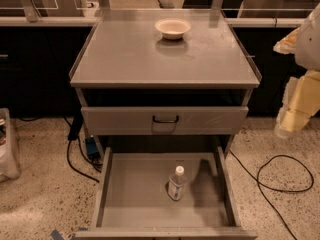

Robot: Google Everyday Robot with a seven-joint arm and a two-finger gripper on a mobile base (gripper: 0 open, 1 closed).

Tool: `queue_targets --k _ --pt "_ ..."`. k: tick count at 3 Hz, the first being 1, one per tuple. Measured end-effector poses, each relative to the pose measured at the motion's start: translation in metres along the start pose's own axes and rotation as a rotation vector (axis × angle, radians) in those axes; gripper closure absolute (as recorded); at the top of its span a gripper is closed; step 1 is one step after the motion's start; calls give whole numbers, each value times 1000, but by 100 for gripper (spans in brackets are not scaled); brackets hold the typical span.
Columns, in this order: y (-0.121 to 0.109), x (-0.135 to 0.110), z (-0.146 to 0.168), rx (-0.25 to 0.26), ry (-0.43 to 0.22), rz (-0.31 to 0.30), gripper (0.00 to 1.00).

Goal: Pick blue plastic bottle from middle drawer and place on counter

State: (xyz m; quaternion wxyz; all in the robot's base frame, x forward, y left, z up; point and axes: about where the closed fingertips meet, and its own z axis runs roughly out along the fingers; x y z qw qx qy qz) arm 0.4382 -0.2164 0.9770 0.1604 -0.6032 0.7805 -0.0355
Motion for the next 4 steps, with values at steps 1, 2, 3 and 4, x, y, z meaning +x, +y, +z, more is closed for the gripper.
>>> queue_targets --k 1,2,3,4 --pt "0 0 0 0 0 0 0" --pt "4 0 25 -4 -4 6 0" --pt "17 2 82 -34 -43 6 0" --pt "60 1 151 -89 -77 20 0"
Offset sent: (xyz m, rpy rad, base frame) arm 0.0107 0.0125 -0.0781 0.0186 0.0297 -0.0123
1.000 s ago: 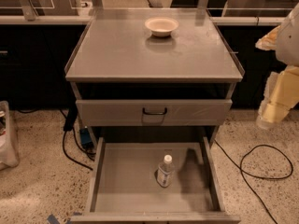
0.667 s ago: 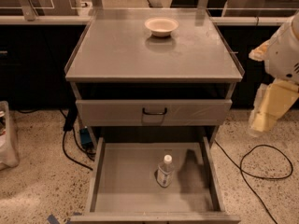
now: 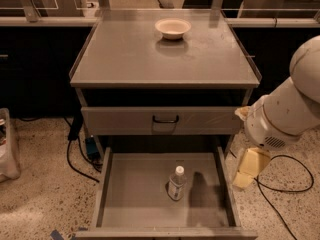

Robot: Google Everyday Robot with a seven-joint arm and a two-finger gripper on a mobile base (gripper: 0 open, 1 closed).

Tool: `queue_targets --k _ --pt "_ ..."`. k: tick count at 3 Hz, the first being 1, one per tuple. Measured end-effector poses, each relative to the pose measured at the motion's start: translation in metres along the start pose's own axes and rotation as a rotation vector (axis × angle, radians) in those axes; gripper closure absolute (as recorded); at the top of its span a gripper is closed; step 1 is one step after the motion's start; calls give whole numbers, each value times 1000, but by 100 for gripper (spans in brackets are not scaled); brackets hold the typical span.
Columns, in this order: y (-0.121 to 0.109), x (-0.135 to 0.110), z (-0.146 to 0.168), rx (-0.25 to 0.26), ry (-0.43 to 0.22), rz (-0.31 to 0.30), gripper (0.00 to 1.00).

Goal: Pick blue plastic bottle from middle drawer and place on counter

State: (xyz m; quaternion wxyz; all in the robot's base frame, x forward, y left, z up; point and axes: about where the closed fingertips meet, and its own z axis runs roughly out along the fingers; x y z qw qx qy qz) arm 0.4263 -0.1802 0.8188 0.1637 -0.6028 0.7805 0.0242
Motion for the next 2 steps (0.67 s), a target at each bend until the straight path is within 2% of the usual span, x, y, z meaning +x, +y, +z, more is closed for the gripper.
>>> queue_targets --k 1,2 --pt "6 -2 3 0 -5 -14 0" --pt "24 -12 41 -27 -22 -55 0"
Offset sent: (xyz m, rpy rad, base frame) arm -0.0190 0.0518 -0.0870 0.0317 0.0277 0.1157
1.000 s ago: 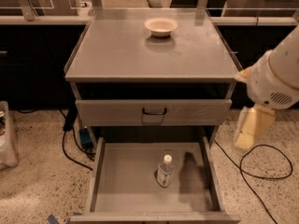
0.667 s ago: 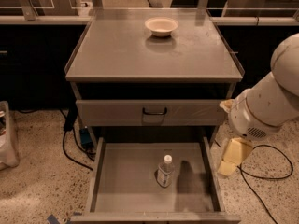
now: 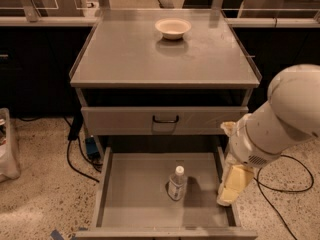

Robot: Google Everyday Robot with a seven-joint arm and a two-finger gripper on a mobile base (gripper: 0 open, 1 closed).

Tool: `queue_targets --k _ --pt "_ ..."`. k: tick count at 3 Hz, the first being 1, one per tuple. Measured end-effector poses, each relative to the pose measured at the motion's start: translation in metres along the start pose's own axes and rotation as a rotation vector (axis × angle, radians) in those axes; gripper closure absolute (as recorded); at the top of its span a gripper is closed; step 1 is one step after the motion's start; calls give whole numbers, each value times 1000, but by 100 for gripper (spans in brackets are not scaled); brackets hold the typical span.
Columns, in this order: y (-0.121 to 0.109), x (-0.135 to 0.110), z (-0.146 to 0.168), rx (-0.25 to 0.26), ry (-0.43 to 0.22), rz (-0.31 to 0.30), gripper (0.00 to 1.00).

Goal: Pick blue plastic bottle from middle drawer and place on counter

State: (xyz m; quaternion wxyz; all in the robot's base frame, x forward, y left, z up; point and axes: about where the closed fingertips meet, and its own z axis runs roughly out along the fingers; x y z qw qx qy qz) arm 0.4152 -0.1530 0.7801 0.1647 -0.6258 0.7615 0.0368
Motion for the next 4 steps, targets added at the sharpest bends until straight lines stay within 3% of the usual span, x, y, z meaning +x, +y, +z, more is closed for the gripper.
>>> queue_targets --k 2,4 --pt "10 -18 80 -21 -11 -23 0" --pt "26 -9 142 -88 24 29 0"
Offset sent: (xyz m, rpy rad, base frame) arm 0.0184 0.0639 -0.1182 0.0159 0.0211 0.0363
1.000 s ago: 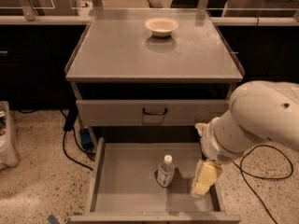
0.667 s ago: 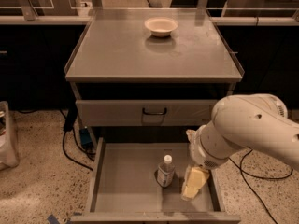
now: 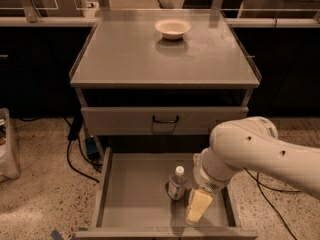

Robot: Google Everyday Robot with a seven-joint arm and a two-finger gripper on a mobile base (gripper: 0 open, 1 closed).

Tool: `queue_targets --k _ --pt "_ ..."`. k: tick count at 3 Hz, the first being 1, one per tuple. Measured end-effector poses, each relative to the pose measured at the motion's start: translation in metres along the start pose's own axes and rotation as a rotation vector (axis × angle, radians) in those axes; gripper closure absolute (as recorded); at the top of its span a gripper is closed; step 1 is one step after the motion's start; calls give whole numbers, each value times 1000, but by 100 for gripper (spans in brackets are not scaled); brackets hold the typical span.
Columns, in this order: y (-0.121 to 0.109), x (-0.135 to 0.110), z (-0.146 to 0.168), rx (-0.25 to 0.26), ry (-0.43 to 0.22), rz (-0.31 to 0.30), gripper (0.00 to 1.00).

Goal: Pick blue plastic bottle from middle drawer and place on counter

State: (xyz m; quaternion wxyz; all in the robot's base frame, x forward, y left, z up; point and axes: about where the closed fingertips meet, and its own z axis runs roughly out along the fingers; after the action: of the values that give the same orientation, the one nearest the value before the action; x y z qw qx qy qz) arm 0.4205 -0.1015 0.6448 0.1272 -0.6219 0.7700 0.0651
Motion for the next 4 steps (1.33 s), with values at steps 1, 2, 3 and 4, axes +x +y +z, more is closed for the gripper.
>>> queue_targets --k 1,2,3,4 --pt "9 11 28 -40 -3 50 0" --pt "9 11 28 -40 -4 50 0" --pt "9 5 50 -25 -40 39 0" --pt "-2 -11 80 8 -107 26 0"
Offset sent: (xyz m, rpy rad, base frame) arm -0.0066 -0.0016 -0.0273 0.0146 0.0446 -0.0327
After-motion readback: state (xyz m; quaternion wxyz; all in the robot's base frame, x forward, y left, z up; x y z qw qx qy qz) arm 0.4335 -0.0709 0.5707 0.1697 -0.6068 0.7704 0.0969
